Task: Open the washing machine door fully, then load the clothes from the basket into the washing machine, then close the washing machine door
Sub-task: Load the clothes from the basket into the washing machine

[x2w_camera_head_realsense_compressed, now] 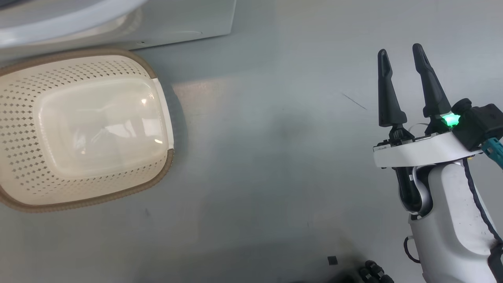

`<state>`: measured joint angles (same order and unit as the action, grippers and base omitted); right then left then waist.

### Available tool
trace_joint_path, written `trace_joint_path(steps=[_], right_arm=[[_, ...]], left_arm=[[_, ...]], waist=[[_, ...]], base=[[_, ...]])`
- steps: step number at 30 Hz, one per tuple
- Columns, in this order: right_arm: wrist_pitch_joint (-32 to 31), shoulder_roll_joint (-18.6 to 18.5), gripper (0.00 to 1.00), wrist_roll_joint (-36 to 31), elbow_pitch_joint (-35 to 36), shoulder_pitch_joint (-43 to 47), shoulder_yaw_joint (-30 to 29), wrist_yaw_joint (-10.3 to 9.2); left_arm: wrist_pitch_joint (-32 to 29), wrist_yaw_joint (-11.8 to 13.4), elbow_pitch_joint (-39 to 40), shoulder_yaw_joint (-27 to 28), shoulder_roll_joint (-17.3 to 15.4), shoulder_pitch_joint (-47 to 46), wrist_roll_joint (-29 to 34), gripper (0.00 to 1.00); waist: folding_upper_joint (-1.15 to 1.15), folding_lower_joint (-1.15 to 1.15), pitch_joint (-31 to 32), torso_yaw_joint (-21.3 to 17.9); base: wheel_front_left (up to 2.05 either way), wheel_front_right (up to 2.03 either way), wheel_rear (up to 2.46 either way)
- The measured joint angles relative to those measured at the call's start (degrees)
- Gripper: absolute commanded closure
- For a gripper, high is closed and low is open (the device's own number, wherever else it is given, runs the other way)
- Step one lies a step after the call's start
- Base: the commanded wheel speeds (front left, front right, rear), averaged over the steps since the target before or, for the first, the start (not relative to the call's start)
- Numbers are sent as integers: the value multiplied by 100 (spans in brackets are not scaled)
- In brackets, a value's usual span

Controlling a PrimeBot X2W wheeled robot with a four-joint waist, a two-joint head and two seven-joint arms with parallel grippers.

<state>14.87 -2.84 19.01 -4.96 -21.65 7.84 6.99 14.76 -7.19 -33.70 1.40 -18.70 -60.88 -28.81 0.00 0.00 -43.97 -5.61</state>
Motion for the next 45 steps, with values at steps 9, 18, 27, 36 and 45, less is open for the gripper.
trace_joint_path(steps=[9, 18, 27, 36, 45], right_arm=[[0, -1, 0, -8, -138, 242, -85, 0], [0, -1, 0, -58, -238, 467, -131, 0], [0, 3, 0, -58, -350, 728, -157, 0], [0, 4, 0, -73, -431, 1057, -191, 0], [0, 14, 0, -125, -441, 1350, -244, 0]], left_arm=[[0, 0, 569, 237, 376, 1040, 18, 0], [0, 0, 1187, 511, 756, 2091, 226, 0], [0, 0, 1798, 677, 1272, 3172, 393, 0], [-1, 0, 2230, 644, 1446, 4160, 855, 0], [-1, 0, 2503, 679, 1572, 5100, 1162, 0]], waist=[[0, 0, 587, 131], [0, 0, 1190, 223], [0, 0, 1811, 286], [0, 0, 2430, 340], [0, 0, 3004, 386]], base=[[0, 0, 0], [0, 0, 0], [0, 0, 0], [0, 0, 0], [0, 0, 0]])
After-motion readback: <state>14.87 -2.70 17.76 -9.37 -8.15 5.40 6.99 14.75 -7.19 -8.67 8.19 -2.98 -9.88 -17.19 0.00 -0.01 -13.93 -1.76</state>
